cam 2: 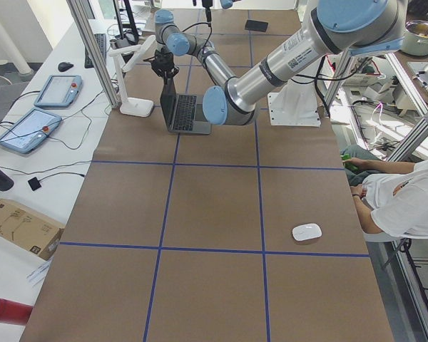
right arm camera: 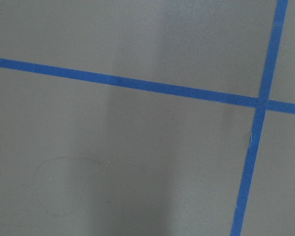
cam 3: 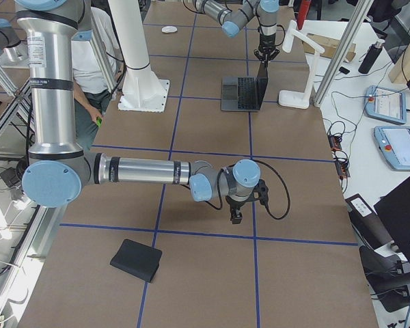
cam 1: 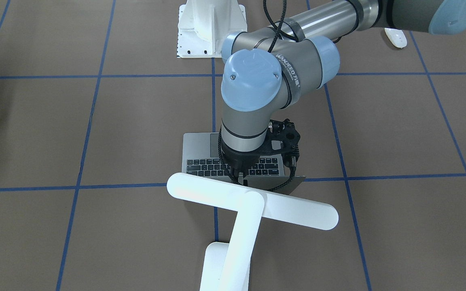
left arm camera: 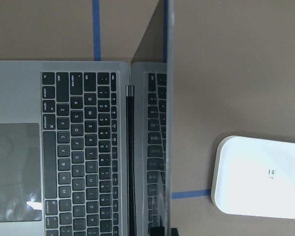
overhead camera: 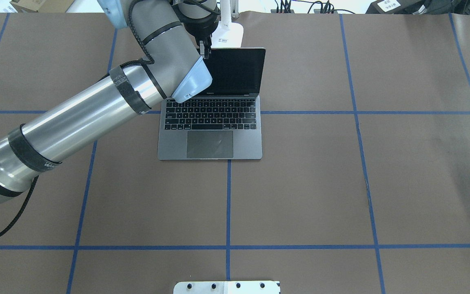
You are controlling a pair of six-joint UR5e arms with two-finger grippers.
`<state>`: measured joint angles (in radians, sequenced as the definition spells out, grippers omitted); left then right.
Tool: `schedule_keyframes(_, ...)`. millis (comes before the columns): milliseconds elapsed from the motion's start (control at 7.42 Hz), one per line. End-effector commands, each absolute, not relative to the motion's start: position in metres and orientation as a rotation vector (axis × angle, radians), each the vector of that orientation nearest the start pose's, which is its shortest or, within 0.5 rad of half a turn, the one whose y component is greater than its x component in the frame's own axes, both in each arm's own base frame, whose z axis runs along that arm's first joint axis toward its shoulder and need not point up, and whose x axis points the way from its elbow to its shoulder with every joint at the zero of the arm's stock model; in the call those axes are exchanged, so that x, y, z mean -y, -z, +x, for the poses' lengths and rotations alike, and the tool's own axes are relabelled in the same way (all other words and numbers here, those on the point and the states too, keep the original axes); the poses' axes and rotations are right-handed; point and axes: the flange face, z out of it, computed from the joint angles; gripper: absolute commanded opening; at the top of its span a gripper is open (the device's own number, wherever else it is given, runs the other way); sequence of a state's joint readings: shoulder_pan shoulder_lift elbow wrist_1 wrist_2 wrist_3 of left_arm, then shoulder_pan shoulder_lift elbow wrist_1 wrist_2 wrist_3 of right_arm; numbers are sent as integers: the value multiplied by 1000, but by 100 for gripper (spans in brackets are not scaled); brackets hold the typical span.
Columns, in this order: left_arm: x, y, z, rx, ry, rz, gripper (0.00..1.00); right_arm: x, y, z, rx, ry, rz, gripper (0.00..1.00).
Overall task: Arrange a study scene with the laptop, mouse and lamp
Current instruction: 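Lower the laptop with the left gripper in front of the white lamp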
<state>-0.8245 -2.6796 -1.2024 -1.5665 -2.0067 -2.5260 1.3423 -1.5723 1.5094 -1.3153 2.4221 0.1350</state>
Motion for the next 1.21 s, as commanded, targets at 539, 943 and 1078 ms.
schedule_keyframes(539, 666, -99, 469, -770, 1476, -479, 0, 501, -657, -57, 868, 171, 26, 99)
schedule_keyframes(943, 668, -120, 469, -779, 1472, -477, 59, 503, -656, -57, 867, 172, 29, 99)
schedule_keyframes(1078, 671, -120, 465, -783, 1477, -475, 68, 504, -654, -57, 868, 174, 32, 99)
